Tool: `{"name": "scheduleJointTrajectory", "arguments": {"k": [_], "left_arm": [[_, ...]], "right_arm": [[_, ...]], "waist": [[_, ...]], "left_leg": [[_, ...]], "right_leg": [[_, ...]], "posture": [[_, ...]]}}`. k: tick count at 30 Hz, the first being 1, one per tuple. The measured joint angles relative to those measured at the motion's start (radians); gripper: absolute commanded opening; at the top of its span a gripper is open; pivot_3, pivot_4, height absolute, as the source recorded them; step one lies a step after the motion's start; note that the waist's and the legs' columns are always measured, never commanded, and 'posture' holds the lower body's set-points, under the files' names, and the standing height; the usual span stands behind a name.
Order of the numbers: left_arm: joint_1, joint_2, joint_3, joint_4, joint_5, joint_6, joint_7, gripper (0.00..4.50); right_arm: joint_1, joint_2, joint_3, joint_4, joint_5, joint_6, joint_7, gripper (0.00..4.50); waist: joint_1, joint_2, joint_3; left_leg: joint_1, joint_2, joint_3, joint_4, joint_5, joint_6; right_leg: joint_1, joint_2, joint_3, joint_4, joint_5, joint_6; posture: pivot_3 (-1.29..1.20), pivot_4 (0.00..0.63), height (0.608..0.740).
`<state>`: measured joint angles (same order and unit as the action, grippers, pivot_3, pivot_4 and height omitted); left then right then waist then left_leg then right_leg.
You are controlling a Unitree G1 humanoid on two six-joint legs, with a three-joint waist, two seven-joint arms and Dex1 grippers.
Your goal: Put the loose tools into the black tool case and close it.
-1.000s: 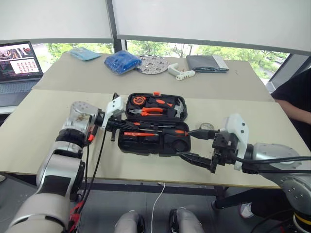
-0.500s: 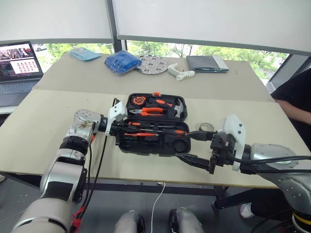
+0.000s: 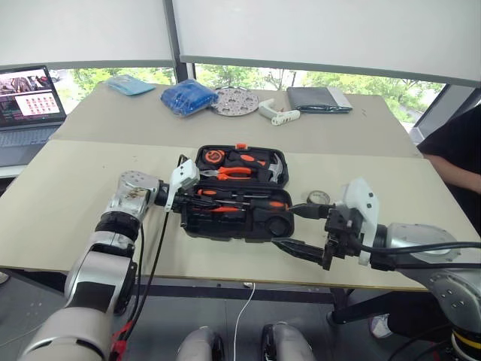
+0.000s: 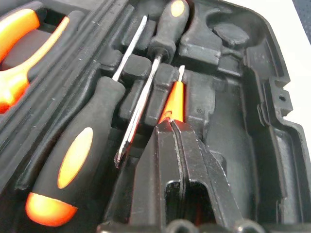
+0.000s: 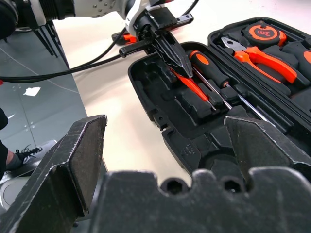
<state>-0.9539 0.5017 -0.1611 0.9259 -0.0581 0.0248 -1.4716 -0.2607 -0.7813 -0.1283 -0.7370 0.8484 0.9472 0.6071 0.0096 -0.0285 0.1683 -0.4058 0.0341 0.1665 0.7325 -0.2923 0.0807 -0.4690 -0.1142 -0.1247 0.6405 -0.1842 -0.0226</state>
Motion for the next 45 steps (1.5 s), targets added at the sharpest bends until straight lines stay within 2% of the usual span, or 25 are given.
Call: {"name": "scheduleJointTrajectory", "arguments": {"k": [13,16,18,21,24,25,26,27,30,33,36,42,45], "left_arm": [[-0.025,0.012,0.041,-0.012,-0.02,0.05,0.03,0.02],[0.046,0.072,0.119,-0.177,-0.066,0.145,0.104,0.69],[0.121,0.118,0.201,-0.312,-0.104,0.226,0.186,1.32],[0.362,0.185,0.374,-0.607,-0.148,0.376,0.357,2.49],[0.624,0.198,0.522,-0.847,-0.171,0.507,0.488,3.53],[0.694,0.195,0.56,-0.913,-0.178,0.544,0.52,3.72],[0.763,0.192,0.604,-0.985,-0.183,0.591,0.563,4.2],[0.801,0.189,0.632,-1.028,-0.186,0.613,0.588,4.43],[0.894,0.159,0.726,-1.158,-0.219,0.684,0.676,4.49],[0.897,0.157,0.728,-1.179,-0.227,0.729,0.728,4.49],[0.844,0.159,0.67,-1.154,-0.24,0.761,0.755,4.49],[0.599,0.165,0.457,-0.974,-0.208,0.852,0.847,4.49],[0.521,0.157,0.401,-0.871,-0.181,0.86,0.889,4.49]], "right_arm": [[-0.007,0.01,0.035,0.002,-0.004,-0.007,-0.001,4.5],[-0.089,0.019,0.063,0.039,-0.011,-0.018,0.009,4.5],[-0.141,0.022,0.073,0.076,-0.02,-0.029,0.025,4.5],[-0.201,0.032,0.115,0.153,-0.052,-0.057,0.068,4.5],[-0.244,0.045,0.161,0.211,-0.087,-0.093,0.119,4.5],[-0.247,0.045,0.167,0.223,-0.097,-0.106,0.136,4.5],[-0.261,0.049,0.186,0.246,-0.114,-0.12,0.157,4.5],[-0.268,0.05,0.198,0.256,-0.124,-0.13,0.17,4.5],[-0.285,0.064,0.24,0.291,-0.159,-0.161,0.219,4.5],[-0.295,0.083,0.262,0.318,-0.179,-0.177,0.243,4.5],[-0.305,0.088,0.272,0.326,-0.196,-0.18,0.26,4.5],[-0.301,0.098,0.27,0.315,-0.2,-0.18,0.258,4.5],[-0.292,0.1,0.267,0.291,-0.201,-0.18,0.251,4.5]], "waist": [[-0.001,0.0,0.0],[-0.018,0.0,0.0],[-0.029,0.0,0.0],[-0.036,0.0,0.0],[-0.037,0.0,0.0],[-0.036,0.0,0.0],[-0.026,-0.001,0.0],[-0.019,-0.001,0.0],[0.003,-0.001,0.0],[0.011,0.0,0.0],[0.012,-0.001,0.0],[0.002,-0.001,0.0],[-0.004,-0.001,0.0]], "left_leg": [[-0.002,0.0,0.0,0.0,0.0,0.0],[-0.001,0.0,0.0,0.0,0.0,0.0],[0.0,0.001,0.0,-0.001,0.001,-0.001],[0.002,0.001,0.0,-0.003,0.001,-0.002],[0.001,0.001,0.0,-0.003,0.001,-0.002],[0.001,0.001,0.0,-0.003,0.001,-0.002],[0.001,0.001,0.0,-0.002,0.001,-0.003],[0.001,0.001,0.0,-0.003,0.001,-0.003],[0.001,0.001,-0.002,-0.003,-0.004,-0.011],[0.002,-0.001,-0.002,-0.003,-0.004,-0.013],[0.002,-0.001,-0.002,-0.003,-0.004,-0.014],[0.002,-0.001,-0.001,-0.003,0.0,-0.009],[0.002,0.0,-0.001,-0.003,0.002,-0.007]], "right_leg": [[-0.001,0.0,0.0,0.0,0.0,0.0],[-0.002,0.0,0.002,0.0,0.0,0.0],[-0.002,0.0,0.002,0.001,0.0,0.0],[-0.001,0.001,0.003,0.001,0.0,0.0],[-0.002,0.0,0.002,0.001,0.001,-0.001],[-0.002,0.0,0.003,0.001,0.001,-0.001],[-0.001,-0.001,0.001,0.001,0.001,-0.001],[-0.001,-0.001,0.001,0.0,0.0,0.0],[0.001,-0.008,0.001,-0.001,-0.002,0.003],[0.002,-0.009,0.0,0.0,-0.001,0.004],[0.002,-0.009,-0.001,0.0,-0.001,0.004],[0.002,-0.002,-0.001,0.0,0.002,0.0],[0.001,0.0,0.0,0.001,0.002,-0.001]], "posture": [[0.0,0.15,0.718],[0.0,0.15,0.718],[0.0,0.15,0.718],[0.0,0.15,0.718],[0.0,0.15,0.718],[0.0,0.15,0.718],[0.0,0.15,0.718],[0.0,0.15,0.718],[0.0,0.15,0.718],[0.0,0.15,0.718],[0.0,0.15,0.718],[0.0,0.15,0.718],[0.0,0.15,0.718]]}}
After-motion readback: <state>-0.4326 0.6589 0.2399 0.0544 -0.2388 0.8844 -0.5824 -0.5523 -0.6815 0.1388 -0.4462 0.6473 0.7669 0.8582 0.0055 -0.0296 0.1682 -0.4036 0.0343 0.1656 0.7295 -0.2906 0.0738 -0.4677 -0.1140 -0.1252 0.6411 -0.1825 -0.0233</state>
